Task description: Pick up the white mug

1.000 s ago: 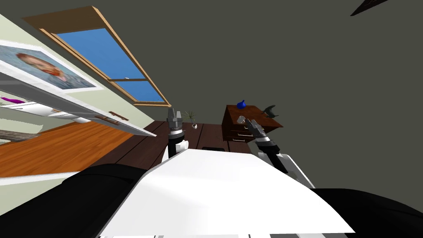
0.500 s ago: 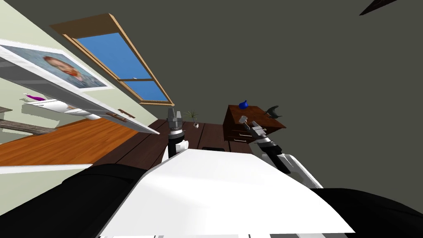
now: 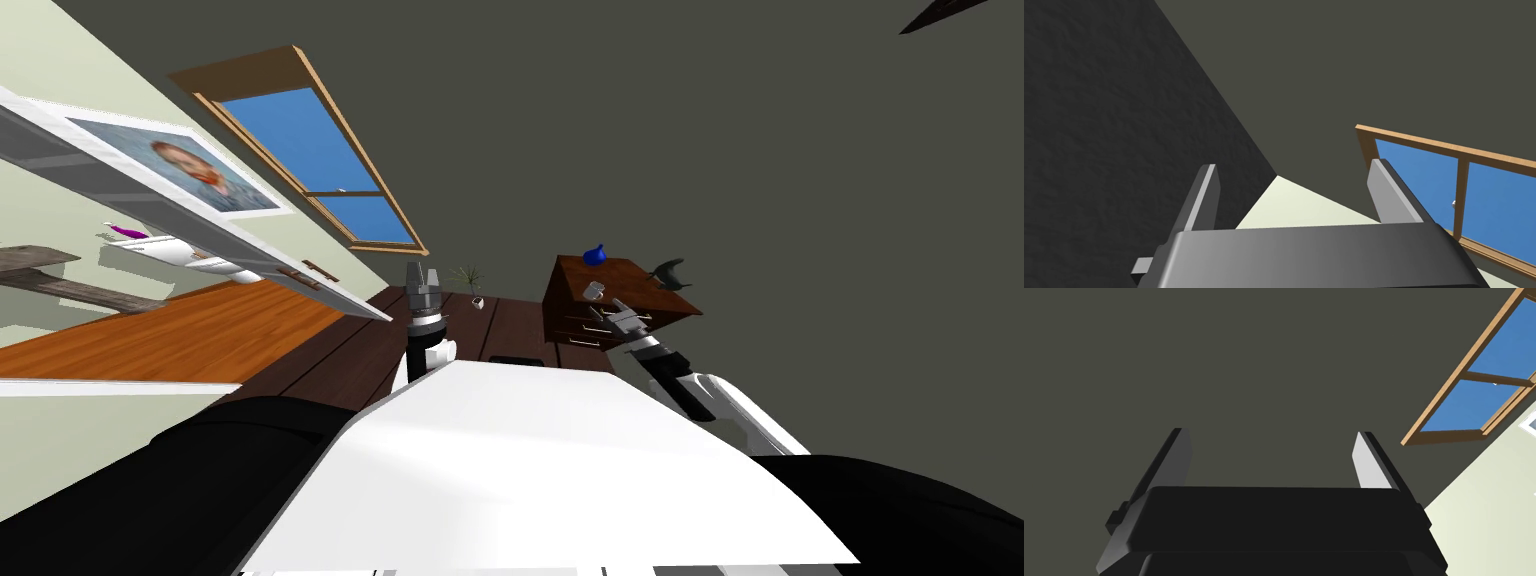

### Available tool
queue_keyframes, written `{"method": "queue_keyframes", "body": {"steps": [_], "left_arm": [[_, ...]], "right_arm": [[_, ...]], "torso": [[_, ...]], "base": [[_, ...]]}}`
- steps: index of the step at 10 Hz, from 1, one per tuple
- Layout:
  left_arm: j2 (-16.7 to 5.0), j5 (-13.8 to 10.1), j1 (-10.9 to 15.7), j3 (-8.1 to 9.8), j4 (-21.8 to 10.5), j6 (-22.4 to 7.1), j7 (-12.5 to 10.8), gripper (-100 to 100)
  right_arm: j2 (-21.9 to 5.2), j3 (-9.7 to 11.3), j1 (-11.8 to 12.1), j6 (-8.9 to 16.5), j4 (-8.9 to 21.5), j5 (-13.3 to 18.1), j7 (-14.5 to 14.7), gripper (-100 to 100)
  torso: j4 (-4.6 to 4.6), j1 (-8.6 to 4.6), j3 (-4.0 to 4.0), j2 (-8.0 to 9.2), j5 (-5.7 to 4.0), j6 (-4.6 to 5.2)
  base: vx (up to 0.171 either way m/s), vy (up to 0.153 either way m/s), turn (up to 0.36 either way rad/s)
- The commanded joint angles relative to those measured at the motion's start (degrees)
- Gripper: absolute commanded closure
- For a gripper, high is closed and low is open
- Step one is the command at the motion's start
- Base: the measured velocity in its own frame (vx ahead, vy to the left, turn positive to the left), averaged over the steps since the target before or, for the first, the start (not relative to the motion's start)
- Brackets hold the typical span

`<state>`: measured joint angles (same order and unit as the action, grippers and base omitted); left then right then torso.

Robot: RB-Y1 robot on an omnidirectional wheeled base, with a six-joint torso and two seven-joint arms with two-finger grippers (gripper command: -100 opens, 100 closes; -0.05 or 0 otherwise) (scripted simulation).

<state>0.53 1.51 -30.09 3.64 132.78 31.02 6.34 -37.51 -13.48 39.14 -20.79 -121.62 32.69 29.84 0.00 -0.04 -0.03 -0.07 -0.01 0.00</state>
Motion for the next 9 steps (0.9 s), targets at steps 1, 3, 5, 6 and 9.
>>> {"method": "queue_keyframes", "body": {"steps": [1, 3, 5, 6, 9], "left_arm": [[0.0, 0.0, 0.0, 0.0, 0.0, 0.0, 0.0, 0], [0.0, 0.0, 0.0, 0.0, 0.0, 0.0, 0.0, 0], [0.0, 0.0, 0.0, 0.0, 0.0, 0.0, 0.0, 0], [0.0, 0.0, 0.0, 0.0, 0.0, 0.0, 0.0, 0], [0.0, 0.0, 0.0, 0.0, 0.0, 0.0, 0.0, 0]], "right_arm": [[-2.9, -0.3, 0.1, -0.1, 2.6, 2.5, 2.9, -100], [-4.8, -0.5, 0.3, -0.4, 4.4, 4.0, 5.0, -100], [-8.3, -0.7, 0.5, -1.1, 7.8, 6.8, 8.2, -100], [-10.0, -0.9, 0.5, -1.4, 9.6, 8.1, 9.7, -100], [-13.2, -1.1, 0.5, -2.0, 13.6, 10.5, 13.0, -100]], "torso": [[0.0, 0.0, 0.0, 0.0, 0.0, 0.0], [-0.01, -0.03, -0.02, -0.03, 0.0, 0.01], [-0.02, -0.06, -0.06, -0.11, -0.01, 0.0], [-0.04, -0.09, -0.1, -0.18, -0.02, 0.0], [-0.03, -0.08, -0.09, -0.14, -0.02, 0.0]], "base": [[0.028, 0.007, 0.085], [0.025, -0.003, 0.038], [0.055, -0.008, 0.069], [0.065, -0.015, 0.064], [0.051, -0.013, 0.037]]}}
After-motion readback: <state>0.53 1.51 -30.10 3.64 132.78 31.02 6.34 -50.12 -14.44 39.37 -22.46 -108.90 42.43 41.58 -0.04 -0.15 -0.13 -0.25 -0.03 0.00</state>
